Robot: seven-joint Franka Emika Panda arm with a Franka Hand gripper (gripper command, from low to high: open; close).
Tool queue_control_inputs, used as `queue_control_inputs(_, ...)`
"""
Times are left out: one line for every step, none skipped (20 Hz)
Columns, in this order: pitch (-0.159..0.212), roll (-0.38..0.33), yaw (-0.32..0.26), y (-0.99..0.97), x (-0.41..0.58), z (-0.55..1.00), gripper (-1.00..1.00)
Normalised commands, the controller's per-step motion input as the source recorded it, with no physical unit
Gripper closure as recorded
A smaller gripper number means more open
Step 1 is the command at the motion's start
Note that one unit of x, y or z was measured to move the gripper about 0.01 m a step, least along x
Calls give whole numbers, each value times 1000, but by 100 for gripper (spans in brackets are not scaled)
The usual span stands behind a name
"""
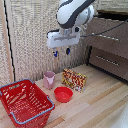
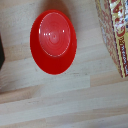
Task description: Shift your gripper thoughtfully near the cereal snack bar. Tenderly grip the snack bar with your precision device. Carefully hover the precision device above the first drawer installation and invite the snack bar to descend into the first drawer installation.
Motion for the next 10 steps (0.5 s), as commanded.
queue_control_inputs(0,73,0,-726,0,-214,-100)
queue_control_inputs(14,34,0,-751,-83,-340,-100)
queue_control_inputs(14,34,0,-751,-83,-340,-100)
queue_control_inputs(19,24,0,-703,-80,-317,-100)
queue_control_inputs(26,21,0,-680,-86,-329,-100)
queue_control_inputs(40,33,0,-731,-91,-349,-100)
queue_control_inputs(44,30,0,-720,-126,-346,-100)
queue_control_inputs(44,19,0,-683,-137,-337,-100)
queue_control_inputs(47,15,0,-674,-143,-340,-100)
queue_control_inputs(48,12,0,-651,-146,-340,-100)
